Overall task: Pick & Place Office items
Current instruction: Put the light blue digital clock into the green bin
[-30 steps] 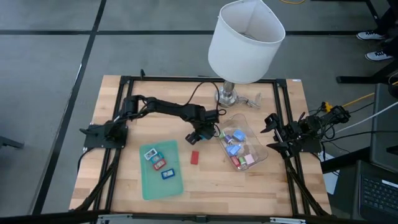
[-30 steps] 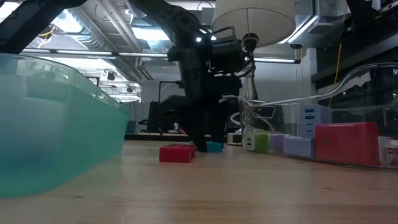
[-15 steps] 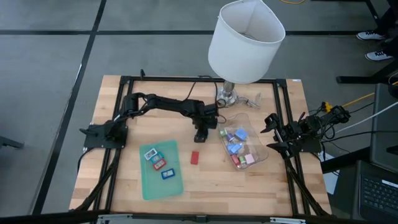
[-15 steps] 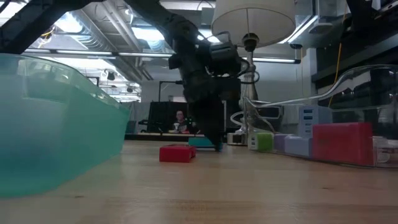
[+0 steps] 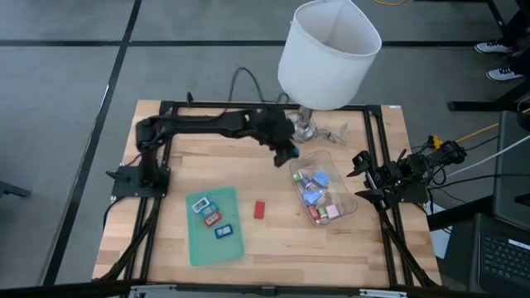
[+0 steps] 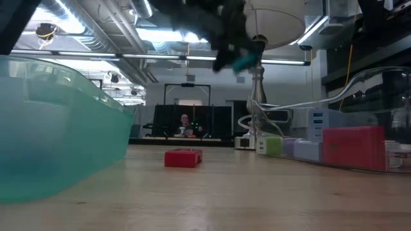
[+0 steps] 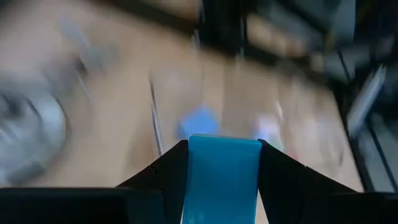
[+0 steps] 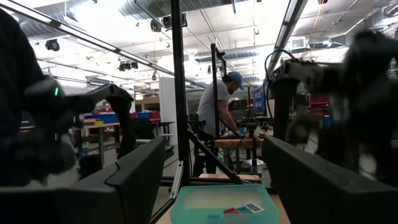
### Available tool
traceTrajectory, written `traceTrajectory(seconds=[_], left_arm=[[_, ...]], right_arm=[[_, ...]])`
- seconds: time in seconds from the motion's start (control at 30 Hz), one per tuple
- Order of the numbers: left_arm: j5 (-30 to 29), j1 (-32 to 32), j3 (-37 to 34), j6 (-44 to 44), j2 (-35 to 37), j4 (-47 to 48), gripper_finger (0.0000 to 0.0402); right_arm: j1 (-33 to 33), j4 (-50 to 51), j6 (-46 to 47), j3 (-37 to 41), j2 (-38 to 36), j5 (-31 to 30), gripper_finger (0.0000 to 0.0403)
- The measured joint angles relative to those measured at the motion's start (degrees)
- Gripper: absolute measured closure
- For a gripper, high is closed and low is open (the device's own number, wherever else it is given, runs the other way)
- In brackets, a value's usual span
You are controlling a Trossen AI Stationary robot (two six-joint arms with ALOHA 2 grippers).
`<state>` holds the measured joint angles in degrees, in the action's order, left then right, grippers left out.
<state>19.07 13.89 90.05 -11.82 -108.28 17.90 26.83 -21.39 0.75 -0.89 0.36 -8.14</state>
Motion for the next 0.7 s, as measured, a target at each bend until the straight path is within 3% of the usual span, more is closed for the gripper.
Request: traceTrajectory(seconds=[0.17,0.23,0.47,0.7], left_arm=[[-9.29,-2.62,0.04,-4.1,8.51,-10.16,0.025],[-13.87,-4.66,0.07,-3.49,12.46,-9.47,0.025],[-32.86,-16.52,0.05,-5.12,24.6,4.19,0.025],[-47.56,-34.1,0.1,-21.2,30.62,20.52,0.025]], right_arm=[[0.0,0.02,0.0,-0.01,-0.01,0.0,0.0124],[0.0,0.0,0.0,-0.02,-0.02,0.0,0.0124],[0.0,0.02,0.0,0.0,0.0,0.0,0.0124],[0.0,0.03,0.0,-0.02,-0.02,0.0,0.0124]])
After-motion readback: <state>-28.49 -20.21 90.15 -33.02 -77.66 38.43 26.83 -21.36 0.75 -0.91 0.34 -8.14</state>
